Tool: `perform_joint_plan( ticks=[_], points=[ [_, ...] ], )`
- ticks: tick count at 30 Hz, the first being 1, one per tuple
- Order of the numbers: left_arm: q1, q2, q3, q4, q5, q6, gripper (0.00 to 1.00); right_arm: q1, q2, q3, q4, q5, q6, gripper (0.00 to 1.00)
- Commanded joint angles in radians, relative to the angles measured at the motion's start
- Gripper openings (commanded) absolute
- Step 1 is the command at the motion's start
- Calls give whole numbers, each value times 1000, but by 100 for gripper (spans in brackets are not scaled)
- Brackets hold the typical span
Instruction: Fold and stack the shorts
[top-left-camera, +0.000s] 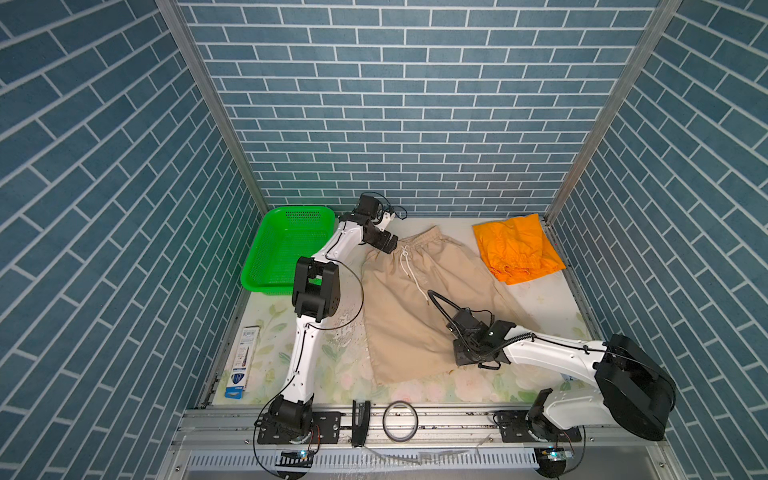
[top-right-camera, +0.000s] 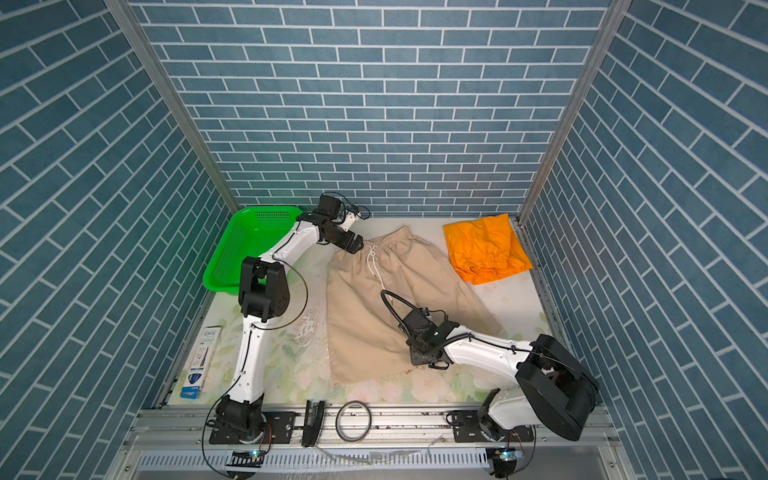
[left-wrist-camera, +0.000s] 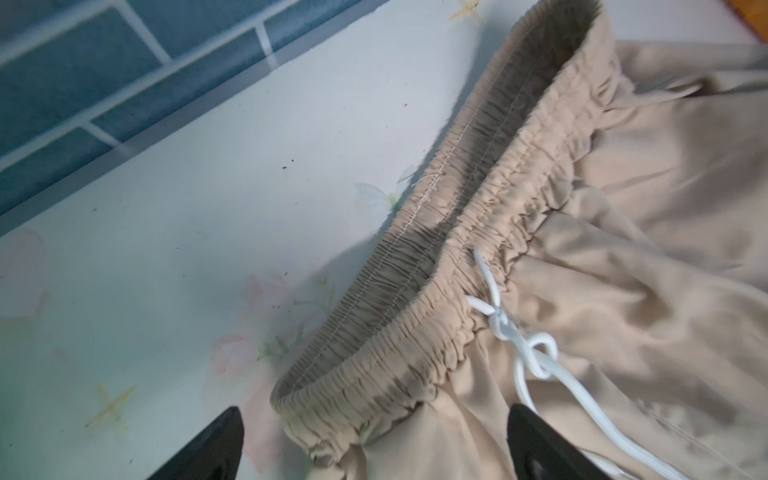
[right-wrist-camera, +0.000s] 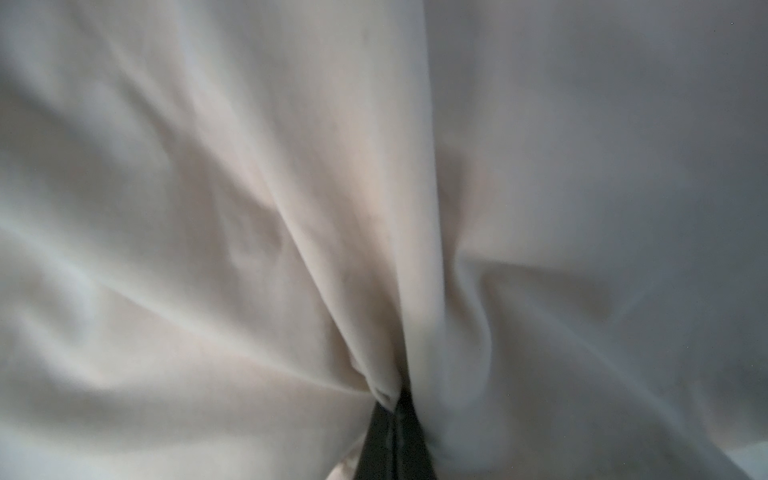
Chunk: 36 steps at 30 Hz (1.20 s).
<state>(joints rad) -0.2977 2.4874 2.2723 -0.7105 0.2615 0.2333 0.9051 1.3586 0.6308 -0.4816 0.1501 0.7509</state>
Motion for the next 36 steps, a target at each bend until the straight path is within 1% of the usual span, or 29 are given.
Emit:
perform_joint_plan(
  ticks=[1,3,4,5,6,8,10,12,13,14,15,18,21,23,26,29,31,32,33,34,36],
  points=[
    [-6,78,105,-157,-64,17,100,-4,-13,-24,-57,14,-1,0],
    [-6,112,165,-212,-58,23,100,-4,-13,-20,-58,21,-2,0],
    [-6,117,170,-219,-70,19,100,-4,-12,-16,-61,23,-5,0],
    [-6,117,171,-224,-87,15,97,-4,-8,-11,-63,25,-9,0],
    [-6,117,169,-233,-99,15,89,-5,-4,-3,-65,26,-15,0],
    [-6,120,167,-263,-135,10,68,-5,9,10,-65,32,-27,0],
    [-5,121,151,-293,-164,2,39,-8,23,24,-62,34,-36,0],
    [3,111,115,-302,-190,-15,13,-18,35,31,-56,28,-44,0],
    [10,99,93,-303,-199,-29,6,-25,42,33,-50,26,-50,0],
    [20,85,68,-303,-211,-50,1,-38,50,38,-48,23,-58,0],
    [31,68,45,-301,-223,-72,0,-52,59,42,-44,17,-67,0],
    [73,-11,-69,-274,-228,-152,0,-116,112,85,-50,0,-117,0],
    [114,-112,-209,-224,-222,-211,0,-183,197,167,-62,-11,-192,0],
    [137,-183,-310,-185,-238,-248,0,-230,257,229,-74,-12,-243,0],
    [153,-270,-448,-134,-231,-289,0,-290,336,323,-85,-17,-314,0],
    [154,-334,-557,-89,-233,-321,4,-309,404,413,-118,-6,-374,0],
    [154,-370,-628,-52,-227,-345,9,-312,429,458,-135,-8,-404,1],
    [154,-384,-654,-36,-222,-354,12,-314,428,472,-141,-19,-413,7],
    [154,-401,-685,-13,-211,-365,14,-316,417,481,-145,-30,-421,16],
    [154,-416,-711,17,-197,-372,23,-319,394,485,-147,-46,-425,24],
    [154,-443,-753,64,-162,-382,32,-330,325,478,-150,-77,-421,33]
  ],
)
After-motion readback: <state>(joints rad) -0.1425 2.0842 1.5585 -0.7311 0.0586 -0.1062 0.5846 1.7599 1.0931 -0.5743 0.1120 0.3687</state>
